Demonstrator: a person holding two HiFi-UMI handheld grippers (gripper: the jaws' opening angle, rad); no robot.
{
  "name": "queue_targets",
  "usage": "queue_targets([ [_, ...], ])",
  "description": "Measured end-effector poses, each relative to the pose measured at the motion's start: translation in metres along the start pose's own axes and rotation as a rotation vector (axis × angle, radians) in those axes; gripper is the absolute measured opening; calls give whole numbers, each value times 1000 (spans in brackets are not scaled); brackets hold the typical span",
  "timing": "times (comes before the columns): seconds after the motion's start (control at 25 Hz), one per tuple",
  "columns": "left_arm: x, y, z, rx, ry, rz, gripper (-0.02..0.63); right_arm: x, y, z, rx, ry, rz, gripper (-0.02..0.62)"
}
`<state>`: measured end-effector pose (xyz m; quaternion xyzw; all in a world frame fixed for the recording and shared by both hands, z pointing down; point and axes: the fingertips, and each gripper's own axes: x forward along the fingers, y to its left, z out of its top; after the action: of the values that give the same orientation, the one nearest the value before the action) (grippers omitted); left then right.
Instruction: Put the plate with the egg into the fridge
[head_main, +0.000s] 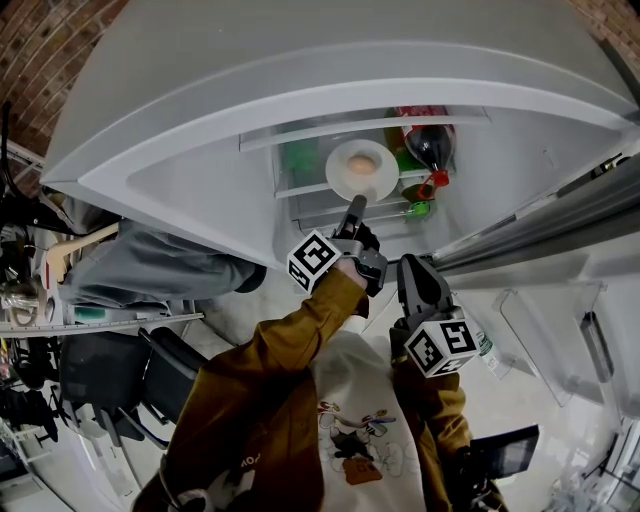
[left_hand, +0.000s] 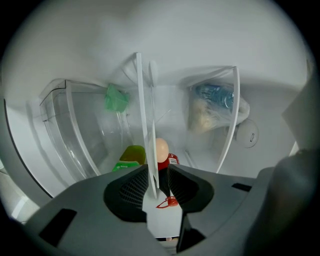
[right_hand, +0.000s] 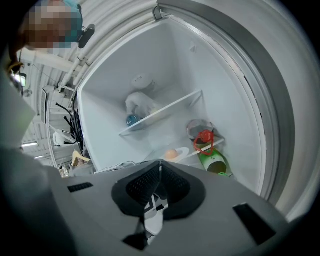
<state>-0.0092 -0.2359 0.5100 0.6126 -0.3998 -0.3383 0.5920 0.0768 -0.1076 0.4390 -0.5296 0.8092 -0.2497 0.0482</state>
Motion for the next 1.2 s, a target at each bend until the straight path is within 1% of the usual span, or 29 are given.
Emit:
queue_targets([
  [0.12, 2, 3, -4, -23, 15, 9, 121, -2, -1, 0, 3, -3, -6, 6],
  [0.24, 2, 7, -3, -46, 2, 8, 113, -4, -2, 0, 4, -7, -10, 6],
  [0.32, 2, 6, -1, -58, -12, -7, 40, -4, -2, 1, 3, -10, -11, 6],
  [0.36, 2, 5, 0, -65, -17, -13, 23, -5, -3, 1, 4, -11, -11, 6],
  [0.68, 2, 6, 0, -88, -13, -13, 18, -6, -1, 2, 5, -16, -8, 6],
  [0.84, 2, 4, 2, -79, -11, -14, 17, -5, 0, 1, 2, -14, -4, 6],
  [1.2, 4, -7, 6, -64, -7, -47, 17, -2, 1, 1, 4, -11, 1, 6],
])
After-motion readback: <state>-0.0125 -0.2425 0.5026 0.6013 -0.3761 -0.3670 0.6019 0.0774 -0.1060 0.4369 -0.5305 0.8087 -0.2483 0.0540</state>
